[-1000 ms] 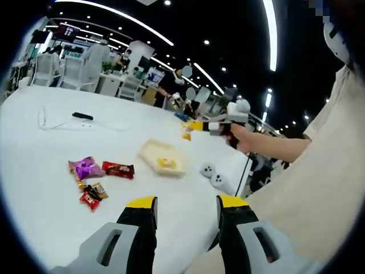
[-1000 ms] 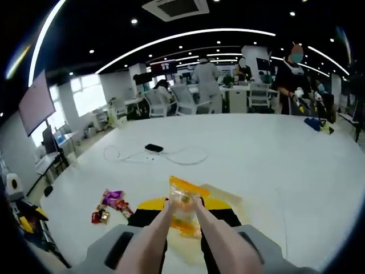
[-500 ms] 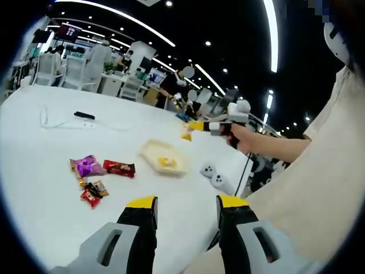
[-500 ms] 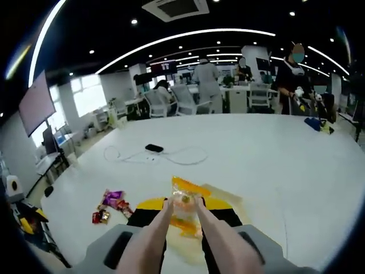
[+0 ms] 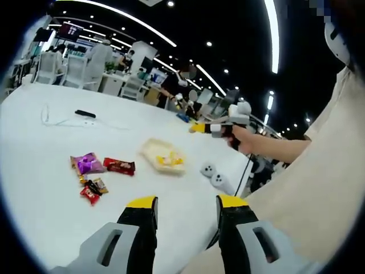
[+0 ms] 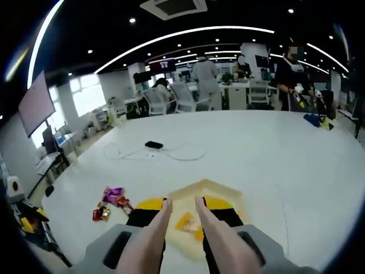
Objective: Place the target food into the container with the food tongs after gripping and lifting it, then release it inside without dropping or visibly crushing the food.
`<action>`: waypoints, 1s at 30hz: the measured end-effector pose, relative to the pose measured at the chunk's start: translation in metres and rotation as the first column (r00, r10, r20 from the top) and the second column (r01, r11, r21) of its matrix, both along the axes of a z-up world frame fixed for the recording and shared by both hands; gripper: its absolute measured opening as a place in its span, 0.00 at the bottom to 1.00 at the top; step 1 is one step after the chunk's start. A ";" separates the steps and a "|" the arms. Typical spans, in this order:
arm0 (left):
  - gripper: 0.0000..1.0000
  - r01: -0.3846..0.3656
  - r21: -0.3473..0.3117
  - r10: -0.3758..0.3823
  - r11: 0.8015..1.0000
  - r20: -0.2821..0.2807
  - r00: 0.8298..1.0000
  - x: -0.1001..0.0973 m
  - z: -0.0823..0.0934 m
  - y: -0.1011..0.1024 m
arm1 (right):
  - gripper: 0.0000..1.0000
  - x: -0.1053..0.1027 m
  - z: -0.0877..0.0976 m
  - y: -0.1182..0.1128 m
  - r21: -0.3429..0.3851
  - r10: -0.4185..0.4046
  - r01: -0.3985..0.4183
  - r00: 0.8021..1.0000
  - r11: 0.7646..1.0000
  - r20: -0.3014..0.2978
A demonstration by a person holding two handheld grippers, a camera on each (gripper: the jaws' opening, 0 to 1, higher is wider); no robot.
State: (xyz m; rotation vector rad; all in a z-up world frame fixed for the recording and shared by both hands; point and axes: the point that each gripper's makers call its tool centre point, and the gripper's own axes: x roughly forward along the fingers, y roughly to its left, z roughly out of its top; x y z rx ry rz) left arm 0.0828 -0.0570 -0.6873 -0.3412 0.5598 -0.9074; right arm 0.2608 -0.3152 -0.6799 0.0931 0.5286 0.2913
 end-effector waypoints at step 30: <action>0.40 -0.020 0.002 0.020 1.000 -0.003 1.000 -0.007 -0.001 0.006 | 0.26 0.001 -0.007 0.028 -0.009 0.077 -0.077 0.997 0.997 -0.017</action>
